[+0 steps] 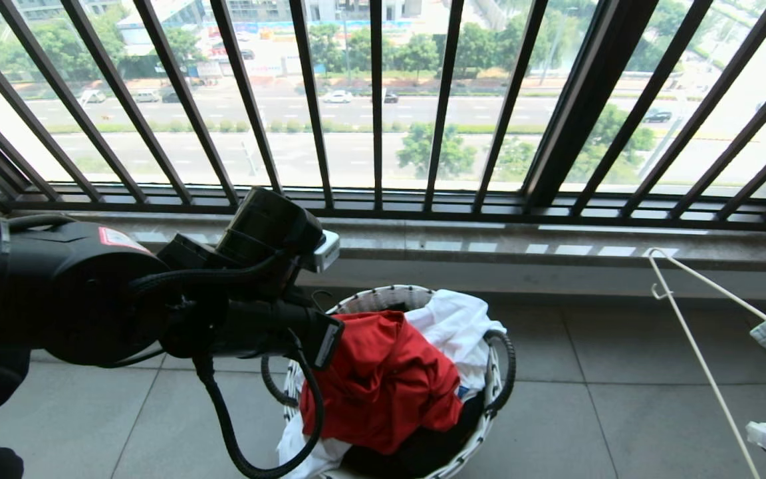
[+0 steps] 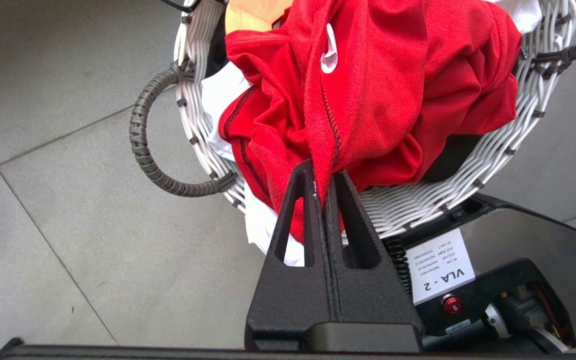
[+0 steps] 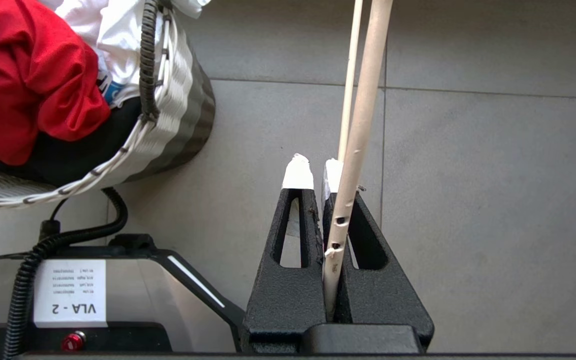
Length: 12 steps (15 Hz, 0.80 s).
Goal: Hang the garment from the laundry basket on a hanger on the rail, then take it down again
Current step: Pick up clothes from the basket
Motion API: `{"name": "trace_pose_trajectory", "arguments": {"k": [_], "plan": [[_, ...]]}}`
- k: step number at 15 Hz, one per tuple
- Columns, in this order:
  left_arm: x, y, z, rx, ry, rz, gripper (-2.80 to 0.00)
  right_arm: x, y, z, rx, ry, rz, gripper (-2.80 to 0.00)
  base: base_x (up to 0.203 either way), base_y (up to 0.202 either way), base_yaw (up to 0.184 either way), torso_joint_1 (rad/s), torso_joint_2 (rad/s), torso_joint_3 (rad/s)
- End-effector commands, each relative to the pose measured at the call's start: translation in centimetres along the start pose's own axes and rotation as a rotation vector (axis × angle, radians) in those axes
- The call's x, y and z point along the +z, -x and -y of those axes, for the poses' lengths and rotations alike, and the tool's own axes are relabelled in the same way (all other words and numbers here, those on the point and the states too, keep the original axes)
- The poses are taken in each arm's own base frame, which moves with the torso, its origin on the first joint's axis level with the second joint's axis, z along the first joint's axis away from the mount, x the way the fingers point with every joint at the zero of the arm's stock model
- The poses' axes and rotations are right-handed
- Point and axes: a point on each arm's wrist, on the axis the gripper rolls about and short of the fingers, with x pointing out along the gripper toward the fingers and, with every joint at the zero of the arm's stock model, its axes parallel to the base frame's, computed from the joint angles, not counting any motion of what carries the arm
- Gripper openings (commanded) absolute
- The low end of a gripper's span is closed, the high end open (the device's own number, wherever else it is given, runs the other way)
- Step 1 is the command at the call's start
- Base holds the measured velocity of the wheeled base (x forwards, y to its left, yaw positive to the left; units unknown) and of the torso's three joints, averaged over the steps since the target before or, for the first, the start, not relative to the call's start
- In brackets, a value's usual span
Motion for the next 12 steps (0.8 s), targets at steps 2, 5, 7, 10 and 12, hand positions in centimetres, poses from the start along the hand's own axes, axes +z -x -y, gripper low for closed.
{"name": "trace_pose_trajectory", "arguments": {"k": [2,5,7,10,12], "plan": [[0.1,0.3,-0.1,0.002,0.003,0.009,-2.8,0.0,0.0,0.0,-0.002,0.0,-0.001,-2.8,0.0,0.0,0.0,-0.002,0.0,0.206],[0.2,-0.2,0.0,0.004,0.007,0.013,-2.8,0.0,0.0,0.0,0.002,-0.001,-0.001,-2.8,0.0,0.0,0.0,-0.001,0.0,0.197],[0.4,-0.6,-0.2,0.01,0.019,0.035,-2.8,0.0,0.0,0.0,0.002,-0.002,0.002,-2.8,0.0,0.0,0.0,-0.003,0.0,0.201],[0.4,-1.0,-0.7,0.024,0.029,0.029,-2.8,0.0,0.2,0.1,0.002,-0.004,0.007,-2.8,0.0,0.0,0.0,0.0,0.0,0.202],[0.4,-1.6,-1.4,0.038,0.041,0.016,-2.8,-0.1,0.3,0.2,0.002,-0.007,0.011,-2.8,0.0,0.0,0.0,0.002,0.01,0.202]]}}
